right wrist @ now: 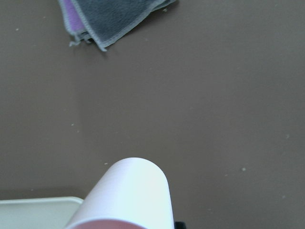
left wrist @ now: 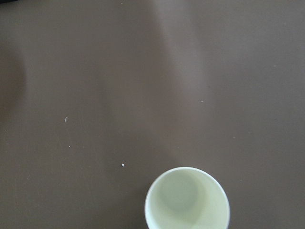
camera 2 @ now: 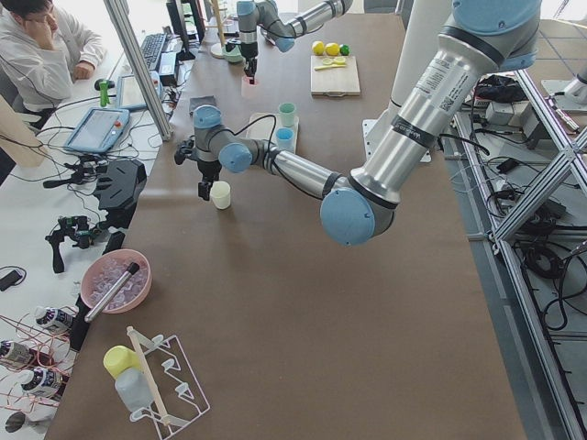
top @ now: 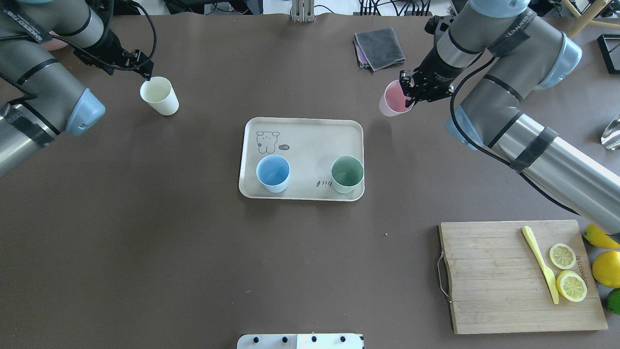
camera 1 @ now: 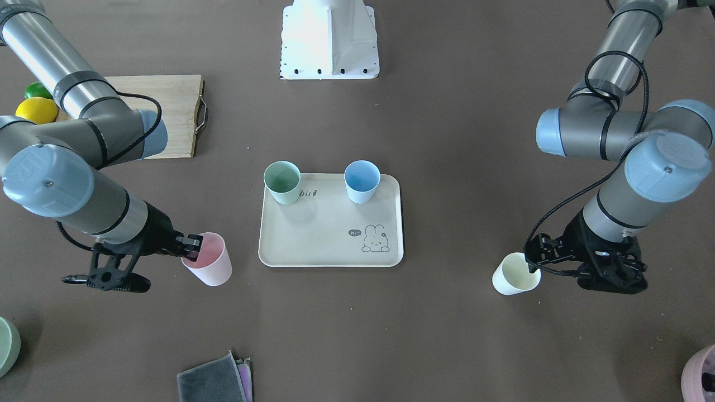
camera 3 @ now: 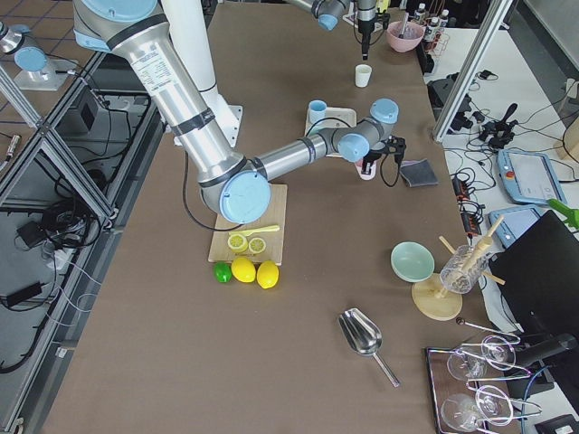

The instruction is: Place all cups on tray

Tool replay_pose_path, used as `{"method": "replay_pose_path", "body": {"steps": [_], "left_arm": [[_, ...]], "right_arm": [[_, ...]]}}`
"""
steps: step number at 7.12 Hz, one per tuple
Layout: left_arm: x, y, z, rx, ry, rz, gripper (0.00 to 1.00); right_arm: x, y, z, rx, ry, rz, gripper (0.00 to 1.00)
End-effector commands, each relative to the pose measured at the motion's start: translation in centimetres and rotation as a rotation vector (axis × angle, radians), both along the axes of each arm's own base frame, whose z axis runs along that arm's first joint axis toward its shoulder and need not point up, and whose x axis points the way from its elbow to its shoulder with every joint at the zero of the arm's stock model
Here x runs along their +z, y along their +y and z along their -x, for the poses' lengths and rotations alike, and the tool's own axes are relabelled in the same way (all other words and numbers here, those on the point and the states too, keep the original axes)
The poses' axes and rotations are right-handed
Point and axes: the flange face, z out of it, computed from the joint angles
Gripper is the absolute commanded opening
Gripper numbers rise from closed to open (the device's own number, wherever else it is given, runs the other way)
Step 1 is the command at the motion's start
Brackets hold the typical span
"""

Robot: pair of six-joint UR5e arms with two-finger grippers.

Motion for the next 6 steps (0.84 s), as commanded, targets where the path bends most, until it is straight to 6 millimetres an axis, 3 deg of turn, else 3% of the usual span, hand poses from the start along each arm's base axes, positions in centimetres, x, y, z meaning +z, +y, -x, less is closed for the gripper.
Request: {"method": "replay_pose_path", "body": {"steps": [1,2,4,5,6], "left_arm": [[1.1,0.2,-1.6,0.013,-0.003,0.016,0.97],[1.8,1.0,-3.3,0.019,-0.007,0.032,0.86],[3.3,0.9,-4.6,0.017,0.001,0.042,0.42],[3.3,0.9,-4.6,0.017,0.002,0.041,0.00],[1.3,0.5,-5.0,-0.003,0.026,0.046,0.00]], "right_arm": [[-4.2,3.3,5.0,-0.039,-0.041,0.010,0.00],[-5.3,4.6,6.2,-0.059,-0.052,-0.002,0.00],[-6.0,6.5,9.3,-0.057,-0.036,0.001,0.00],[-6.6,6.8,10.1,-0.053,-0.030,-0.014,0.00],[-6.3,6.7,10.1,-0.048,-0.023,-0.015,0.00]]}}
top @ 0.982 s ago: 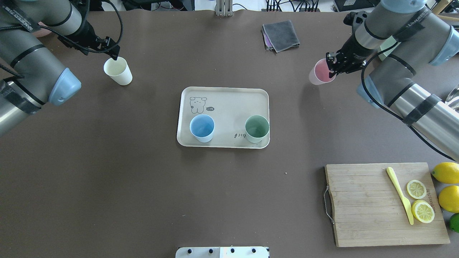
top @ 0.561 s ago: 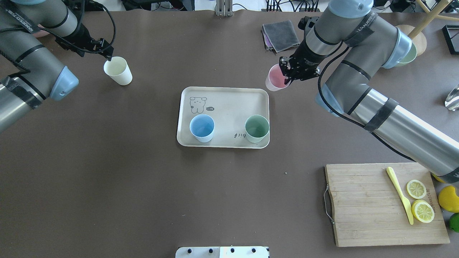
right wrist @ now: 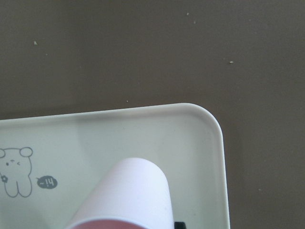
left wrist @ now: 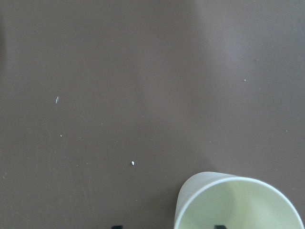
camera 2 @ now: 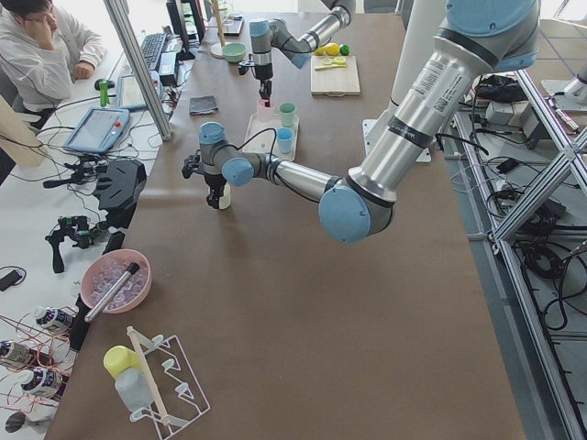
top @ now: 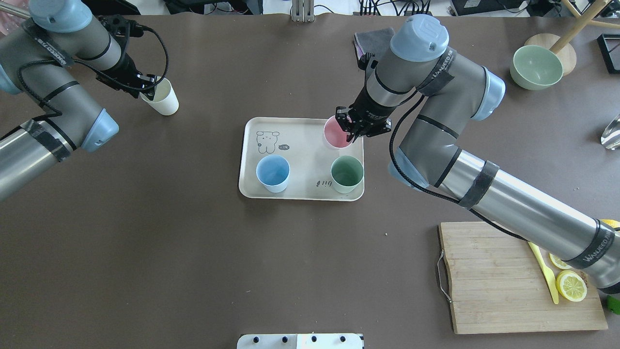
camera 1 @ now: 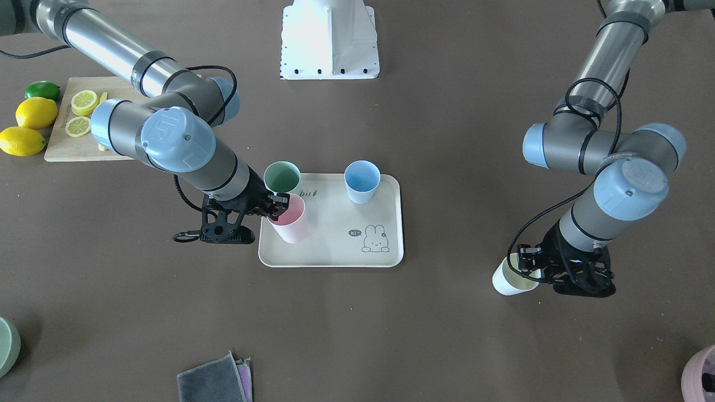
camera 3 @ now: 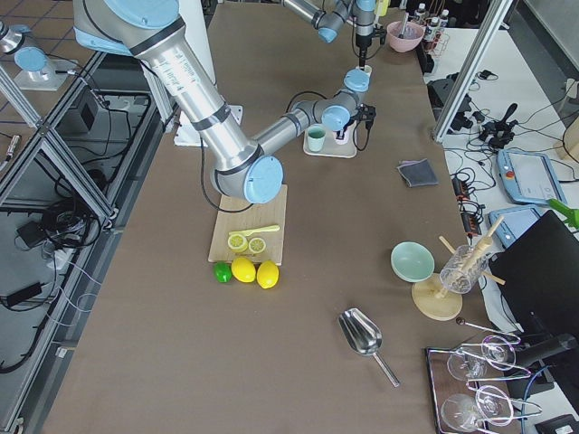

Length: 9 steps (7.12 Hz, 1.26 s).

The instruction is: Place all cups on tray

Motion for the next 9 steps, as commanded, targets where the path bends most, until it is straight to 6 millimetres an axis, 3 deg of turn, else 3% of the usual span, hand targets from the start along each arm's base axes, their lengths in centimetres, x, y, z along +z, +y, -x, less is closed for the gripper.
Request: {"method": "replay_pose_path", "body": {"steps": [1,2,3,5,6,7,8,9], "left_arm": [[-5.7,-0.6,-1.0,-0.037,0.067,0.013,0.00],[-9.3,-0.2,-1.1,-0.055,0.103,0.012,0.00],[-13.2,1.3,-2.8,-0.056,0.142,0.062,0.00],[-18.9,7.3,-10.5,-0.078,0.187,0.109,0.00],[-20.1,11.3,-16.0,-0.078,0.164,0.078,0.00],[-21.1,13.1,-18.7,-0.075,0.164,0.075,0.00],[-21.1,14.0,-19.7,-0.061,0.166,0.073,0.53],[-21.4,13.3,-18.8,-0.067,0.166,0.066,0.98]], "right_arm": [[-0.1,0.0,0.4,0.011,0.010,-0.008,0.59],[0.2,-0.4,0.0,0.025,0.017,-0.016,1.00],[0.0,-1.2,-1.1,0.036,0.013,-0.027,1.00],[0.0,-2.9,-4.4,0.044,-0.012,-0.017,1.00],[1.5,-3.4,-7.2,0.033,-0.017,-0.039,1.00],[3.8,-3.1,-10.0,0.019,-0.013,-0.075,1.00],[5.7,-2.4,-12.5,0.012,-0.015,-0.082,1.00],[6.1,-2.4,-14.4,0.020,-0.024,-0.077,1.00]]}}
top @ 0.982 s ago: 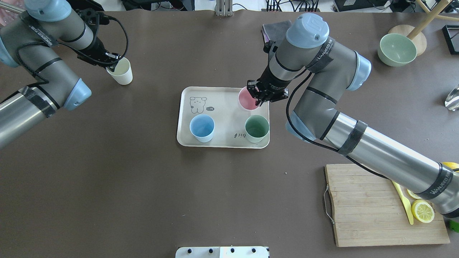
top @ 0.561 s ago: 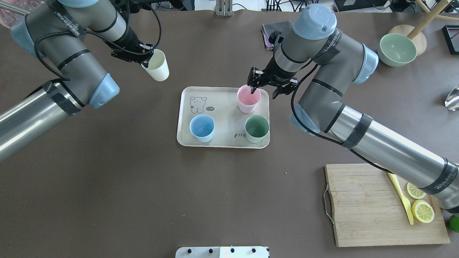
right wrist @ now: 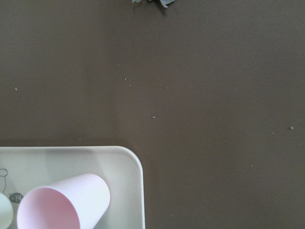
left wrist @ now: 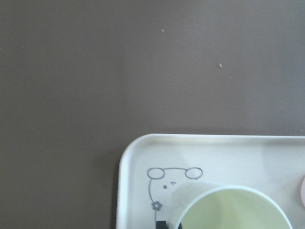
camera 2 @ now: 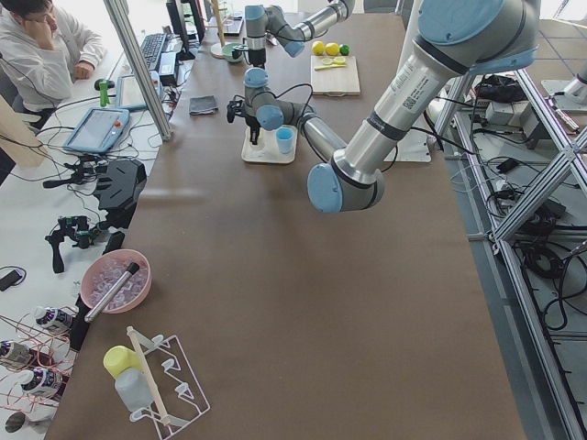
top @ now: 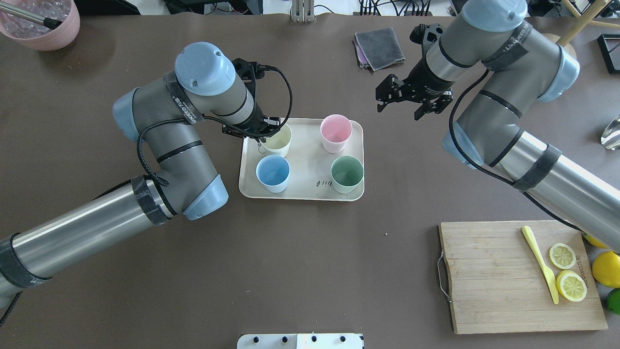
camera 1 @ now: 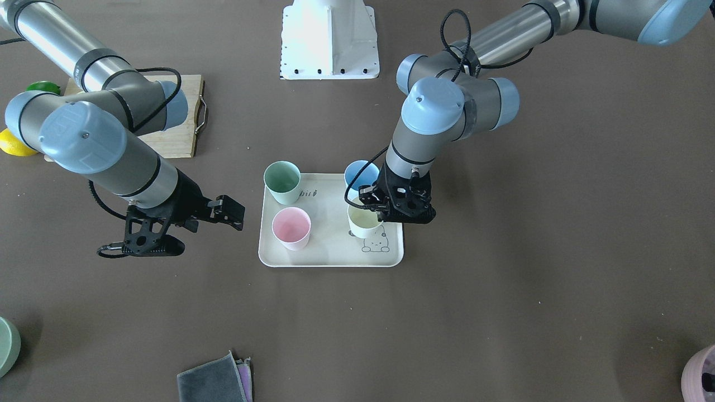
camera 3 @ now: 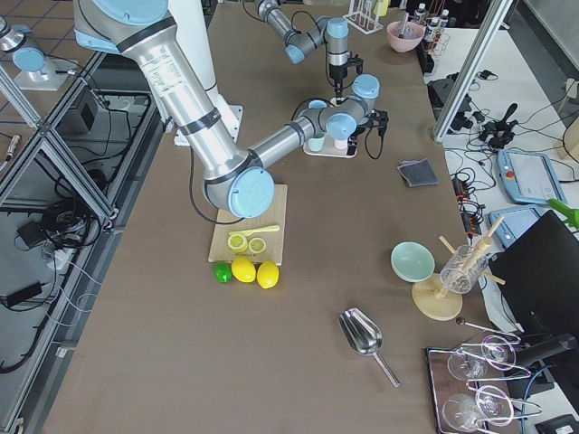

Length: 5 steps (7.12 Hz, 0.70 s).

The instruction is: Place all cups on tray

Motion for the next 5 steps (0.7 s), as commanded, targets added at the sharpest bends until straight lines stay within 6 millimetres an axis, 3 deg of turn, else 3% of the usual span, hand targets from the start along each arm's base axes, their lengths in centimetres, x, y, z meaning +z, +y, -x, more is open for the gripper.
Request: {"method": "replay_pose_path", "body": {"steps": [1,2,3,5], "left_arm": [[-0.1,-3.8,4.9,-0.016,0.014,-0.006,0.98],[2.6,-6.5,12.4,0.048,0.014,-0.013,0.98],[6.7,-5.2,19.5,0.091,-0.015,-0.064,0.98],[13.1,-1.9,30.0,0.111,-0.117,-0.110,0.98]], "right_arm": [[1.6,-0.2,-4.3,0.017,-0.010,0.007,1.00],[3.4,0.7,-7.0,0.031,-0.002,-0.003,1.00],[6.2,2.6,-10.6,0.019,0.015,-0.049,1.00],[11.5,4.4,-18.3,0.018,0.046,-0.103,1.00]]}}
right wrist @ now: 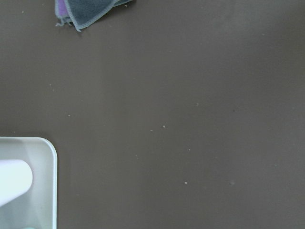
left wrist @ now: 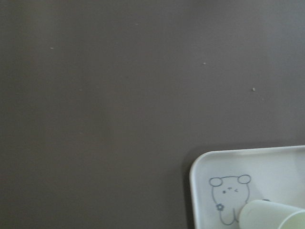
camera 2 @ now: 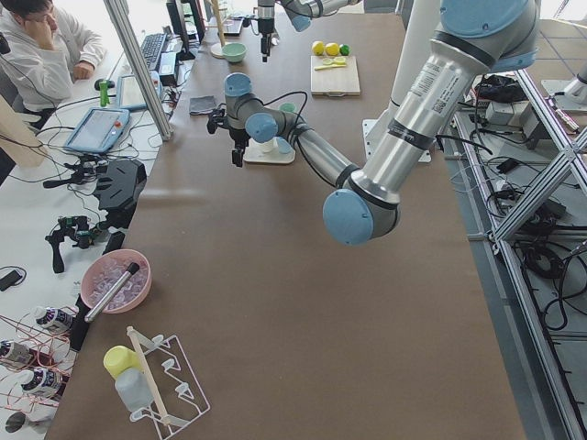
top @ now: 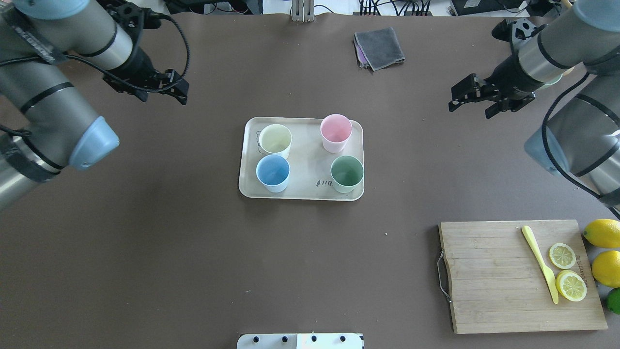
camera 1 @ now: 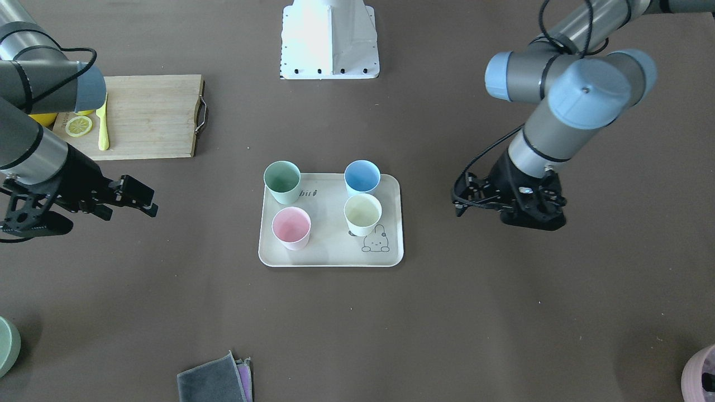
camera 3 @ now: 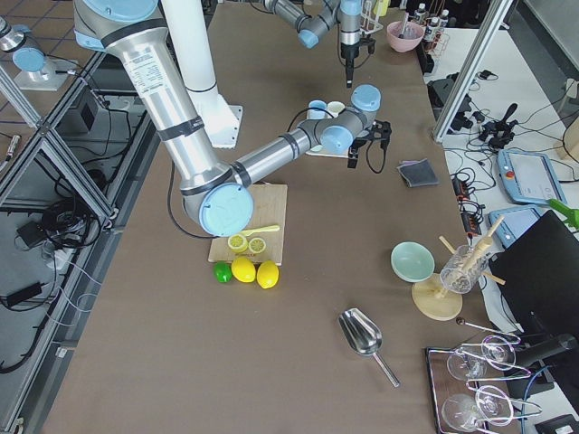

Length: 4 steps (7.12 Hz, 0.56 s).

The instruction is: Place all cups on tray

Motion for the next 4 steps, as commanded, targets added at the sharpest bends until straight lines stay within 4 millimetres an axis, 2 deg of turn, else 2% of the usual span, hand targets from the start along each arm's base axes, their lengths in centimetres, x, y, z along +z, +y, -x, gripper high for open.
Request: {"method": "replay_pose_path", "body": {"steps": [1,2,3,4], "left_arm": [[7.4,4.1,11.6,0.041,-0.097,-0.078,0.98],[10.9,4.5,17.0,0.061,-0.142,-0.128,0.98],[14.7,5.3,21.4,0.093,-0.189,-0.160,0.98],[17.4,5.6,25.2,0.106,-0.220,-0.182,0.98]], "right_arm": [[6.5,2.1,-9.0,-0.023,0.034,-0.072,1.00],[10.4,3.4,-13.1,-0.044,0.071,-0.119,1.00],[14.2,5.4,-16.5,-0.061,0.105,-0.137,1.00],[16.3,6.2,-18.9,-0.077,0.125,-0.170,1.00]]}}
